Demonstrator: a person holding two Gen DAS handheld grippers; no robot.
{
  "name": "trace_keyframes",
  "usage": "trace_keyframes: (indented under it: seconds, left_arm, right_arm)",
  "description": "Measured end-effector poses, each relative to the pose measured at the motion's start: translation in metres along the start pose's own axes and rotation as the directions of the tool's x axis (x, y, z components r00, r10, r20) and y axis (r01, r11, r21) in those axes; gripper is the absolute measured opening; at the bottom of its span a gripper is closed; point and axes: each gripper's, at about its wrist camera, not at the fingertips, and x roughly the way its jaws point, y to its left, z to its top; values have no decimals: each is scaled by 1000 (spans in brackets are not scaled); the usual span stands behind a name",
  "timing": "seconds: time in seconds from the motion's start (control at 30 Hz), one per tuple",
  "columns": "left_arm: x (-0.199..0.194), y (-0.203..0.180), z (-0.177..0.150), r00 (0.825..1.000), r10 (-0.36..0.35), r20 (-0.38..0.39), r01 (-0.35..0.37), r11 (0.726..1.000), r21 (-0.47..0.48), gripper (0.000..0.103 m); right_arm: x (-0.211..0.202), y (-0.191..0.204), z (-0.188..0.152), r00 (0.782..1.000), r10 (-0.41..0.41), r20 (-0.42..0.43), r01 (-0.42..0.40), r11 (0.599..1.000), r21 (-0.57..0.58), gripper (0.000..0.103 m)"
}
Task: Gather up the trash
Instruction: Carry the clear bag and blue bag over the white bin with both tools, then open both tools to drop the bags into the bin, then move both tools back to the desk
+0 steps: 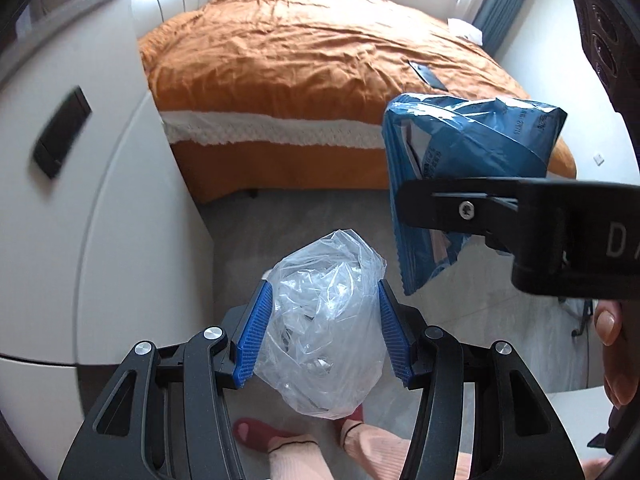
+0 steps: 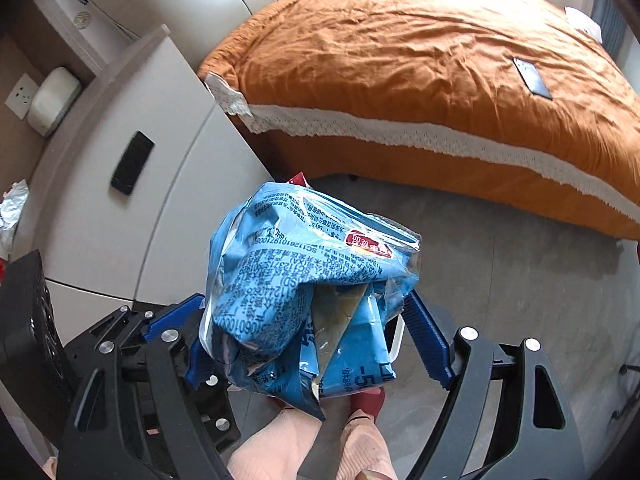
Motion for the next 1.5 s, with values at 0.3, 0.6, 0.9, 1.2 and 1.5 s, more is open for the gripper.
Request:
trace_keyframes:
  seconds: [0.3,0.6,0.9,1.2,1.5]
  left_arm:
    - [120,24,-41,992,-74,-105,70,997,-44,53]
    - [162,41,-57,975,-135,-176,112,984,-137,98]
    - [142,46,-49,978,-115,-172,90,985,-146,98]
    - [89,41,-37,988,-109,-111,88,980,-178,98]
    - [23,29,-24,995,-101,-25,94,975,-200,98]
  right_arm:
    - [128,-33,-21,989,5,-146,0,999,40,81]
    - [172,-49,-39,972,-12,-237,24,999,46,99]
    - [157,-35,-37,975,-12,-223,23,999,47,99]
    - [108,-14,-32,985,1,-170,6,999,41,99]
    - [37,-2,-24,997,-8,-71,8,1000,-4,99]
